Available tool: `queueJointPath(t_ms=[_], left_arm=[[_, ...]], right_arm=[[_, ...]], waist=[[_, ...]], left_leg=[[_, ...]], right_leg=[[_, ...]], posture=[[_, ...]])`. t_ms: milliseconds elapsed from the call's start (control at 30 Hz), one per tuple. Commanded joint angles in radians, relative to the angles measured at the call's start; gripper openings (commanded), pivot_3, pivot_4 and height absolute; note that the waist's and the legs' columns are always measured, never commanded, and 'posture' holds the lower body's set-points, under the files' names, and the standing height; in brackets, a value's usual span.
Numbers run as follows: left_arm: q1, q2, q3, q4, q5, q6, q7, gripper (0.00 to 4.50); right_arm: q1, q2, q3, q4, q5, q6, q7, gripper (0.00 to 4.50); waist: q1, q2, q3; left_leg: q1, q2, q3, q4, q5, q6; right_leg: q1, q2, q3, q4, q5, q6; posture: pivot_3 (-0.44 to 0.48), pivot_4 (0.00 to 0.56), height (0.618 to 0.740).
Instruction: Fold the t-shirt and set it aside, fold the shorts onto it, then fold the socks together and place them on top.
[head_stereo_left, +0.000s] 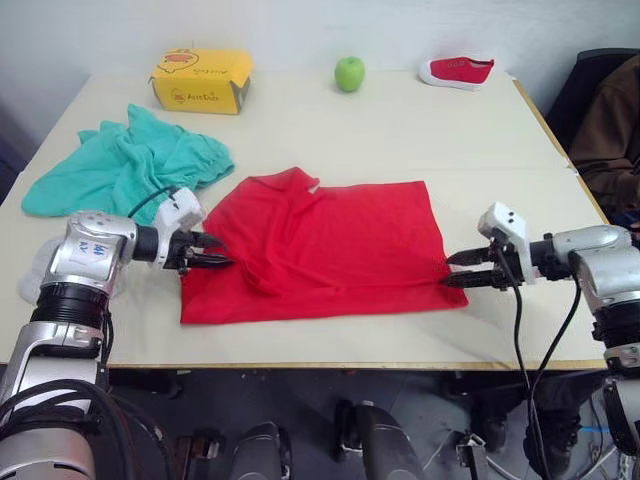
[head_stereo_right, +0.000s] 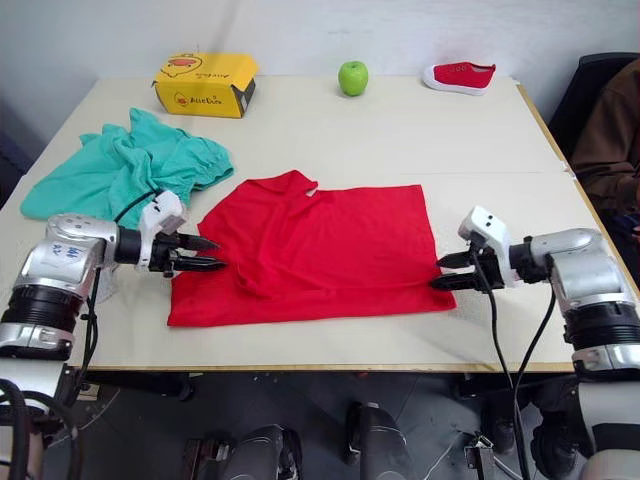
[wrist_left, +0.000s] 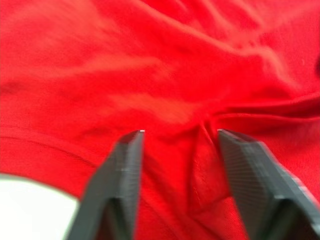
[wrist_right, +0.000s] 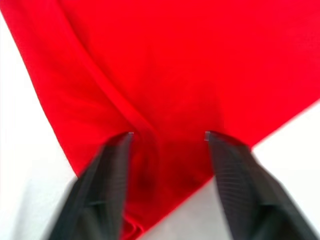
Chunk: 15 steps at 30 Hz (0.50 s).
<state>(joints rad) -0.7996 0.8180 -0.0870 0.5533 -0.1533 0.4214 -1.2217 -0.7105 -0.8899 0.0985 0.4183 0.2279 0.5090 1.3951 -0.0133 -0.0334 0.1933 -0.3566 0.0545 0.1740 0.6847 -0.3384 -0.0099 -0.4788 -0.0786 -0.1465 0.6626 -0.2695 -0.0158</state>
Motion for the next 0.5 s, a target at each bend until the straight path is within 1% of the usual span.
queueJointPath(t_ms=[33,67,100,167,200,233,267,333,433,500], left_arm=[[0.027,0.078,0.091,-0.191,-0.098,0.100,-0.060,3.85],[0.056,0.089,0.100,-0.257,-0.122,0.138,-0.067,4.16],[0.093,0.095,0.114,-0.331,-0.154,0.172,-0.072,4.46],[0.163,0.092,0.143,-0.473,-0.217,0.239,-0.063,4.49],[0.186,0.088,0.155,-0.520,-0.239,0.264,-0.053,4.50],[0.218,0.084,0.160,-0.570,-0.257,0.272,-0.048,4.50],[0.246,0.079,0.161,-0.607,-0.272,0.284,-0.042,4.31],[0.297,0.074,0.153,-0.664,-0.298,0.301,-0.040,3.89],[0.379,0.102,0.101,-0.730,-0.311,0.297,-0.091,2.92],[0.424,0.103,0.053,-0.745,-0.276,0.251,-0.092,2.23]], right_arm=[[-0.004,-0.031,-0.103,-0.176,0.088,0.075,-0.023,4.12],[0.019,-0.022,-0.121,-0.244,0.116,0.110,-0.039,4.44],[0.045,-0.008,-0.137,-0.323,0.153,0.163,-0.061,4.49],[0.091,0.034,-0.162,-0.469,0.221,0.253,-0.124,4.49],[0.105,0.051,-0.171,-0.516,0.246,0.287,-0.152,4.31],[0.121,0.075,-0.174,-0.568,0.267,0.318,-0.189,4.02],[0.141,0.097,-0.171,-0.619,0.289,0.347,-0.216,3.80],[0.184,0.125,-0.154,-0.697,0.313,0.371,-0.249,3.08],[0.242,0.144,-0.107,-0.735,0.290,0.350,-0.291,2.04],[0.281,0.137,-0.053,-0.722,0.230,0.280,-0.304,1.29]], waist=[[-0.009,0.000,0.000],[-0.011,0.000,0.000],[-0.012,0.000,0.000],[-0.014,0.000,0.000],[-0.014,0.000,0.000],[-0.013,0.000,0.000],[-0.012,0.000,0.000],[-0.011,0.000,0.000],[-0.011,0.000,-0.001],[-0.011,0.000,-0.001]], left_leg=[[0.000,0.001,0.000,0.000,0.000,0.000],[0.000,0.001,0.000,-0.001,0.000,0.000],[0.000,0.001,-0.001,-0.001,0.000,-0.001],[0.002,0.002,-0.001,-0.002,0.000,-0.002],[0.003,0.002,-0.001,-0.002,0.000,-0.002],[0.003,0.002,-0.002,-0.002,0.000,-0.002],[0.002,0.001,-0.001,-0.001,0.000,-0.002],[0.002,0.001,-0.001,0.000,0.000,-0.002],[0.002,0.001,-0.001,-0.001,0.000,-0.002],[0.003,0.001,-0.001,-0.001,0.000,-0.002]], right_leg=[[0.000,0.000,0.000,0.001,0.000,0.000],[0.000,0.000,0.000,0.001,0.000,0.000],[0.000,0.001,0.000,0.001,0.000,0.000],[0.002,0.001,0.000,0.000,0.000,0.000],[0.003,0.001,0.000,-0.001,0.000,0.000],[0.003,0.001,0.000,-0.001,0.000,0.000],[0.002,0.001,0.001,-0.001,0.000,0.000],[0.002,0.001,0.002,-0.002,0.000,0.000],[0.002,0.001,0.002,-0.002,0.000,0.000],[0.003,0.001,0.002,-0.003,0.000,0.000]], posture=[[0.000,0.150,0.740],[0.000,0.150,0.740],[0.000,0.150,0.740],[0.000,0.150,0.740],[0.000,0.150,0.740],[0.000,0.150,0.740],[0.000,0.150,0.740],[0.000,0.150,0.740],[0.000,0.150,0.740],[0.000,0.150,0.740]])
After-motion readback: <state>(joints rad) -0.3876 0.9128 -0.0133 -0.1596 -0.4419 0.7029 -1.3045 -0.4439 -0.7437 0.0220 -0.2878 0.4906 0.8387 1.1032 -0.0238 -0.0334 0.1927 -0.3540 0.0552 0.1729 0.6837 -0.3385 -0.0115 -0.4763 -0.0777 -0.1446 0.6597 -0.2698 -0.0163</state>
